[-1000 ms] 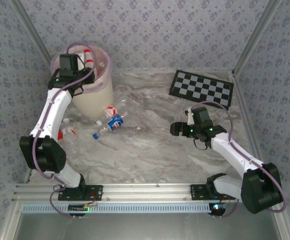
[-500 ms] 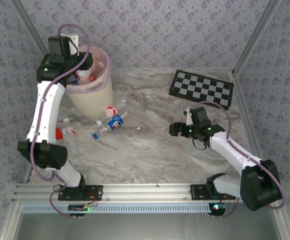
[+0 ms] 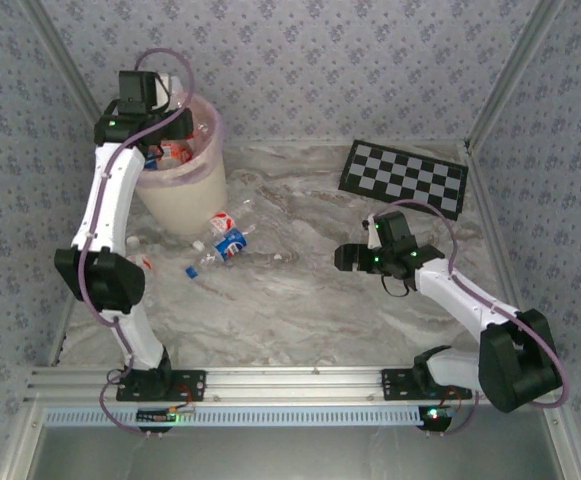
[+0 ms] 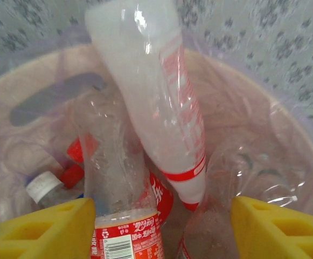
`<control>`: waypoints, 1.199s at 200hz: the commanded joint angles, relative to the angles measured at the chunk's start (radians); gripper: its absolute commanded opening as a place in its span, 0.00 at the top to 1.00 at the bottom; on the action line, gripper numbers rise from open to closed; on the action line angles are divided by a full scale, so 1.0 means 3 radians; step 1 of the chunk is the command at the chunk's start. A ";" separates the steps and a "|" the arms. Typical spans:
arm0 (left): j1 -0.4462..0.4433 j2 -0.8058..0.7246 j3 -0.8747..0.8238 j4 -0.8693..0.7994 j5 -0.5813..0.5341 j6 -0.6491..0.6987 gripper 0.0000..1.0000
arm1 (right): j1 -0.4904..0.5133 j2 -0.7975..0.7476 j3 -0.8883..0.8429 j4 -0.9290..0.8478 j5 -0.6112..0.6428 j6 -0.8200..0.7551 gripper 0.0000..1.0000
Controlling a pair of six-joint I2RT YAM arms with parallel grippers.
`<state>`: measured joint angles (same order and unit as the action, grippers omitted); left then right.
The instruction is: Put the plastic bottles in the bin
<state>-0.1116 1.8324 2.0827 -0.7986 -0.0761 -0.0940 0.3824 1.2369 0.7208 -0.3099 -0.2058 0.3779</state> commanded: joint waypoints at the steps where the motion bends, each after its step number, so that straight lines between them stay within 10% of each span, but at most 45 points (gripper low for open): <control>1: 0.0019 -0.0064 0.0064 -0.0061 -0.0034 0.0004 0.32 | 0.0006 -0.0054 0.0031 -0.0043 0.0052 0.0029 0.06; 102: 0.0477 0.0075 0.0255 0.1197 0.0480 -0.1240 0.50 | 0.0030 0.0032 0.0088 -0.0043 0.0026 0.0028 0.06; 169: 0.0474 0.1777 0.2829 -0.0267 0.0622 -0.1298 0.60 | 0.0095 -0.0143 0.0014 -0.0130 0.0118 0.0075 0.06; 240: 0.0188 0.0844 0.0788 0.0235 0.0644 -0.0616 0.67 | 0.0089 -0.0070 0.0035 -0.0054 0.0089 0.0075 0.06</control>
<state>-0.0250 2.2547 2.5328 -0.8028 0.0940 -0.3626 0.4065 1.1988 0.7254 -0.3241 -0.1871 0.3828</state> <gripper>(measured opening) 0.328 0.941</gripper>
